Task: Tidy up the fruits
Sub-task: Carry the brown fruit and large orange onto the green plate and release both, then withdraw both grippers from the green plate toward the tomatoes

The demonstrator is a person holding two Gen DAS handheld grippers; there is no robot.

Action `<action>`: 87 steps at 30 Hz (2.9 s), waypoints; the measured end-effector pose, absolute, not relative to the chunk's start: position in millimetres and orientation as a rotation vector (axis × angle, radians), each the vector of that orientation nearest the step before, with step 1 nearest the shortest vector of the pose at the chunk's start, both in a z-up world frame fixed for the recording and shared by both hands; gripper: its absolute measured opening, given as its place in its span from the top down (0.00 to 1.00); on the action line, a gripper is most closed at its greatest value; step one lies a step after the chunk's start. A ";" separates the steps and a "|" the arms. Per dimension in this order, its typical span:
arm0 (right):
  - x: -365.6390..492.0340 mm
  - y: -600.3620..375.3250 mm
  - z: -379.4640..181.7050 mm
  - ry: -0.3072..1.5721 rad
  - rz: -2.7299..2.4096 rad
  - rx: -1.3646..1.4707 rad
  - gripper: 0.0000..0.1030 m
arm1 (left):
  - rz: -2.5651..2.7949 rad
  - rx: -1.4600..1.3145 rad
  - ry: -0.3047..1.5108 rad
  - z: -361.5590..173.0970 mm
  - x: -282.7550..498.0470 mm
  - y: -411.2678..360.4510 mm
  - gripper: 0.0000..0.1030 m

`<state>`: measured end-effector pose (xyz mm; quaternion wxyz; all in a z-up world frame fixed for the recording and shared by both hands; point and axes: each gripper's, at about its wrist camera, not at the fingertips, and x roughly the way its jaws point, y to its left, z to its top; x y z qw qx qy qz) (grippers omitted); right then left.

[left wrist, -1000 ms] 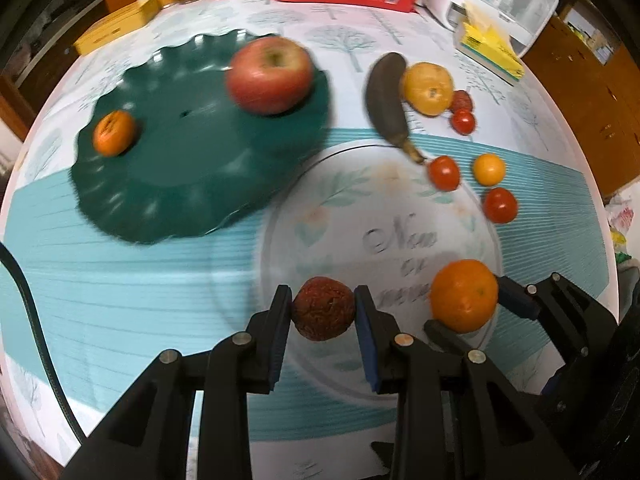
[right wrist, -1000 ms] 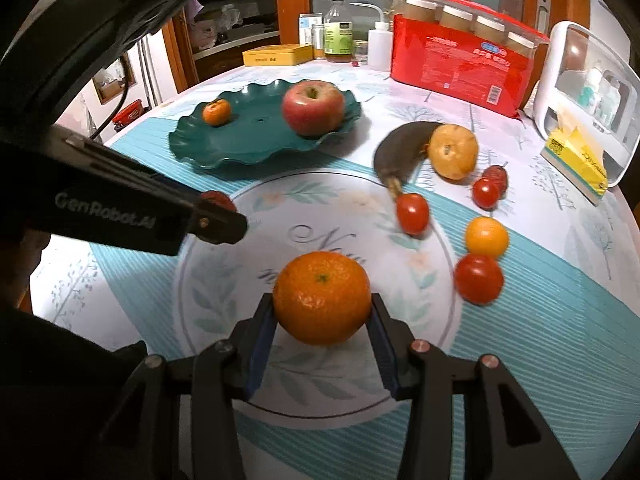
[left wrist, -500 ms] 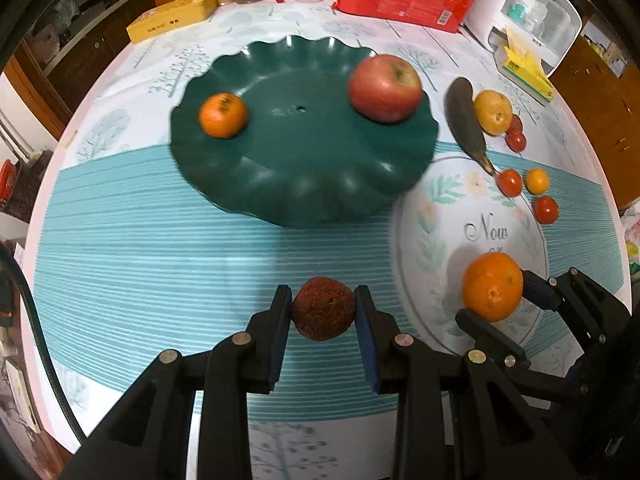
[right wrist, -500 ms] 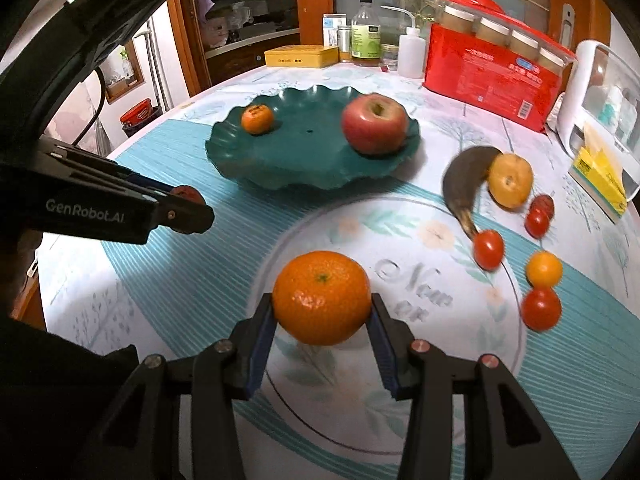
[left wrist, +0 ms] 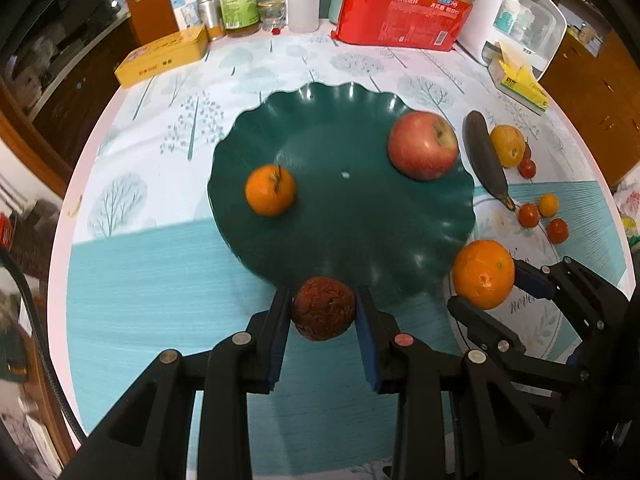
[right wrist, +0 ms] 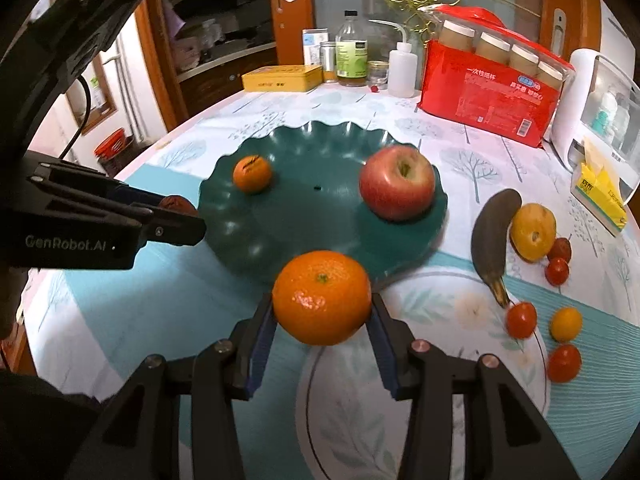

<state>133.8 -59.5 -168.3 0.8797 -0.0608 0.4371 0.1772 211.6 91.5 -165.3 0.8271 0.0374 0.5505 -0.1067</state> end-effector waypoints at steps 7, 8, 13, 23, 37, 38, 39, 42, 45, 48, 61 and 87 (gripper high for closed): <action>149.4 -41.5 -170.6 0.906 0.301 -0.106 0.56 | -0.273 0.073 1.183 -175.9 231.9 103.4 0.71; 151.2 -39.2 -172.1 0.910 0.290 -0.101 0.56 | -0.284 0.070 1.189 -178.7 234.1 104.7 0.71; 156.5 -30.6 -180.0 0.936 0.254 -0.093 0.55 | -0.329 0.044 1.209 -190.4 239.6 108.3 0.71; 160.6 -23.8 -182.7 0.940 0.199 -0.098 0.47 | -0.352 0.006 1.189 -189.4 240.2 113.7 0.44; 139.6 -31.1 -171.4 0.922 0.133 -0.092 0.41 | -0.345 0.005 1.171 -181.0 227.0 122.2 0.39; 136.6 -32.6 -171.7 0.925 0.123 -0.087 0.41 | -0.348 0.008 1.171 -180.5 225.0 121.2 0.39; 132.8 -34.9 -172.5 0.933 0.110 -0.080 0.41 | -0.351 0.013 1.172 -180.7 223.2 120.0 0.38; 122.0 -41.4 -176.3 0.957 0.073 -0.053 0.41 | -0.363 0.038 1.180 -181.2 216.6 114.6 0.38; 112.5 -50.0 -182.0 1.006 0.032 -0.030 0.41 | -0.380 0.056 1.192 -182.3 209.4 108.4 0.38; 99.7 -57.9 -185.7 1.038 0.008 -0.022 0.41 | -0.398 0.070 1.203 -181.0 201.6 100.5 0.37; 65.9 -118.5 -187.8 1.080 -0.073 0.047 0.41 | -0.414 0.091 1.219 -171.9 177.5 50.6 0.30; 78.5 -253.8 -180.5 1.034 0.059 -0.027 0.34 | -0.263 0.022 1.269 -167.4 187.0 -83.2 0.23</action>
